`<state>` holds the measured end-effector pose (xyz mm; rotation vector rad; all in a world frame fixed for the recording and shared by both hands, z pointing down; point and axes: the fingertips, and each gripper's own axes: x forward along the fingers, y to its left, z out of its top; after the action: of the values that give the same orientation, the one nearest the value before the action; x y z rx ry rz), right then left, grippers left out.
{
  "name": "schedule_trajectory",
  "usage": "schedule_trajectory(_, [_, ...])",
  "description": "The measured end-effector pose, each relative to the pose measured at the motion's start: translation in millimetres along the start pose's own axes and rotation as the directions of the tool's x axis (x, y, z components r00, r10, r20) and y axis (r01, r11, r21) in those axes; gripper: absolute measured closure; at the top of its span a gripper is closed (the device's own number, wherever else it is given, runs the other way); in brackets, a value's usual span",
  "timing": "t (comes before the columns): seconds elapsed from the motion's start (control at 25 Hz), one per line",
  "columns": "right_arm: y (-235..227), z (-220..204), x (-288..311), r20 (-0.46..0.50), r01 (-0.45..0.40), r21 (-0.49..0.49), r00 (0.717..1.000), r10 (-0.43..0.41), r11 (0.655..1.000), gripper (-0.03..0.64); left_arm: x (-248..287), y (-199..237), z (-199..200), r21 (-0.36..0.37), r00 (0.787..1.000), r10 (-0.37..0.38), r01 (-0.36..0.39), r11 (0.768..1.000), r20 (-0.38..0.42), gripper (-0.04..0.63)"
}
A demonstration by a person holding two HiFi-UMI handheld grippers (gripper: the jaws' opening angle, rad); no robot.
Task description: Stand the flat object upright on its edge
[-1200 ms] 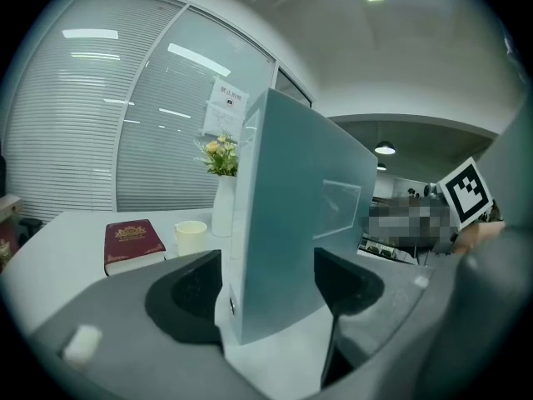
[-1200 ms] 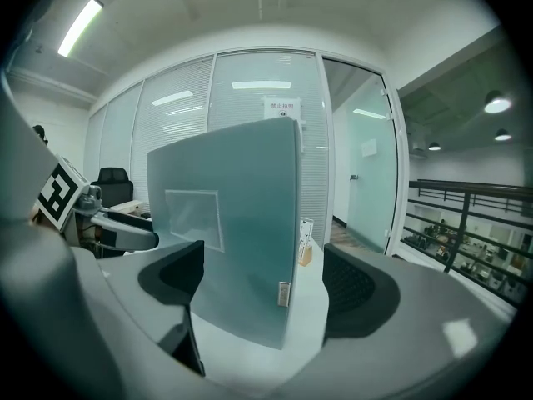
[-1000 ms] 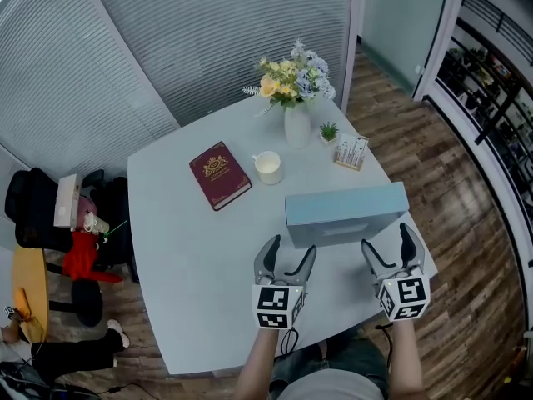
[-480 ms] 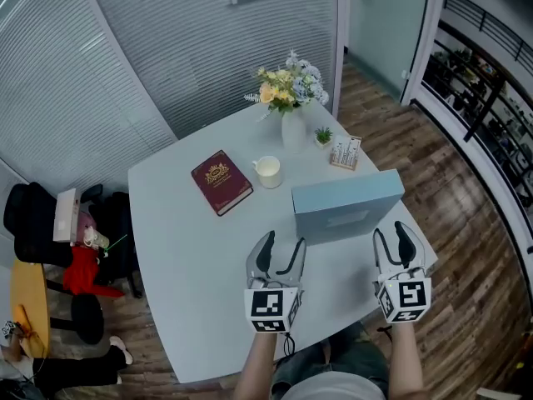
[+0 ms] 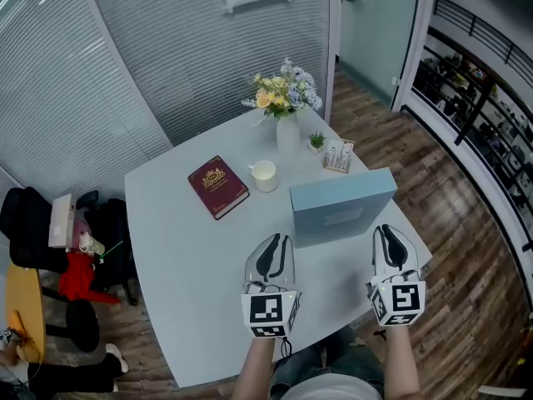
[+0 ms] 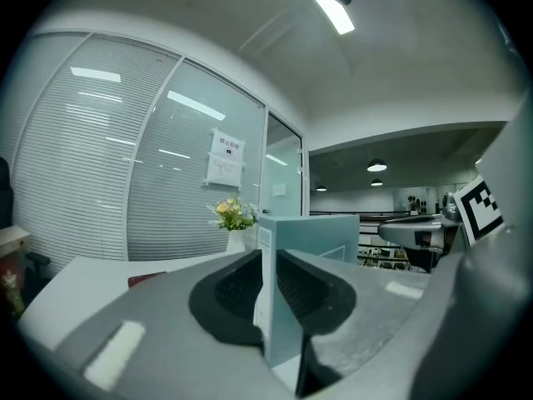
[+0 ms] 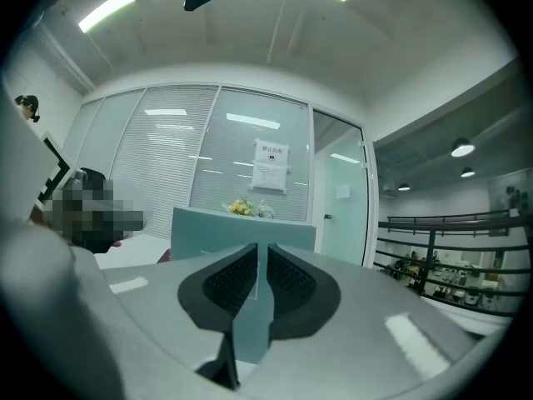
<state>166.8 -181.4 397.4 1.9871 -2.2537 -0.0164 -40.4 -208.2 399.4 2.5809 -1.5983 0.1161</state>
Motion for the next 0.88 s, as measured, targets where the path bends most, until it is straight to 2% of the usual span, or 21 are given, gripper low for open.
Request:
schedule_trajectory(0.16, [-4, 6, -3, 0.018, 0.016, 0.013, 1.0, -0.016, 1.0, 0.594, -3, 0, 7, 0.013, 1.0, 0.023, -0.024, 1.0, 0.017, 0.566])
schedule_trajectory(0.28, [-6, 12, -7, 0.032, 0.016, 0.017, 0.999, -0.016, 1.0, 0.594, -7, -1, 14, 0.021, 0.998, 0.047, -0.048, 0.999, 0.029, 0.594])
schedule_trajectory(0.88, [-16, 27, -39, 0.06, -0.015, 0.027, 0.998, 0.013, 1.0, 0.594, -38, -27, 32, 0.038, 0.995, 0.086, -0.089, 0.995, 0.059, 0.595])
